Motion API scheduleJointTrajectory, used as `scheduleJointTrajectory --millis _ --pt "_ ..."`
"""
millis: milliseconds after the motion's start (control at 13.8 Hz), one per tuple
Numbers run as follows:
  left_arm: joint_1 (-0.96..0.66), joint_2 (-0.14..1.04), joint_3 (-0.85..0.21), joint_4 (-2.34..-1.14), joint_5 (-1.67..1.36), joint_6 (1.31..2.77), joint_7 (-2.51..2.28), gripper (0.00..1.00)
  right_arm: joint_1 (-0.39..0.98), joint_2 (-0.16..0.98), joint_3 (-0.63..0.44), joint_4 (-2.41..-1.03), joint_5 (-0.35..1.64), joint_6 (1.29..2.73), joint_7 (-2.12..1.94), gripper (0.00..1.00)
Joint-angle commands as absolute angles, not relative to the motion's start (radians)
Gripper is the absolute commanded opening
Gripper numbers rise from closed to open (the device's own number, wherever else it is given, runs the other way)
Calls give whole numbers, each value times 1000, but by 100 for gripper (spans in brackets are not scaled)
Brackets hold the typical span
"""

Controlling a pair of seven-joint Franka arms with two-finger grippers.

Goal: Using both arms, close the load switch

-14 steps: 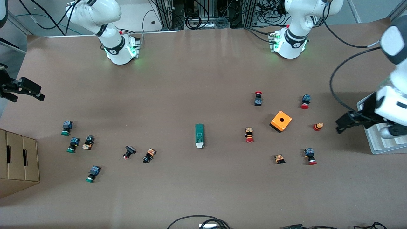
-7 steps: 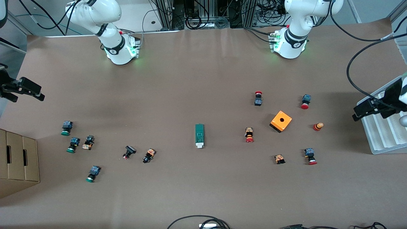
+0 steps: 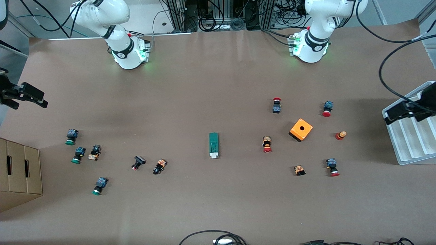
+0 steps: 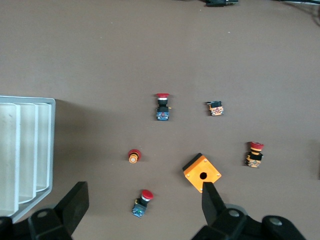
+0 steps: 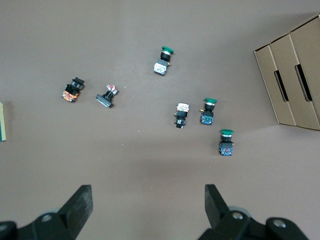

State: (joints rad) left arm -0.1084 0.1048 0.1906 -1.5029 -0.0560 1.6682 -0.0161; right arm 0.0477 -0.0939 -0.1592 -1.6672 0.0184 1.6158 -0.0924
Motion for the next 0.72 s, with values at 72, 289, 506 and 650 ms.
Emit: scheduleJointTrajectory --millis 72,289,506,650 --pt "-86 101 186 -1500 -69 1649 8 100 51 -101 -163 -1658 18 1606 -89 100" --pt "-86 104 186 -1499 -68 1646 -2 100 52 -101 -163 -1658 18 1606 -89 100" --pt "-87 109 186 -1500 -64 1646 -2 100 51 -101 -163 -1658 18 1606 -87 100" --pt "-87 113 184 -1500 -66 1647 -3 100 51 -100 -163 -1658 18 1609 -89 100"
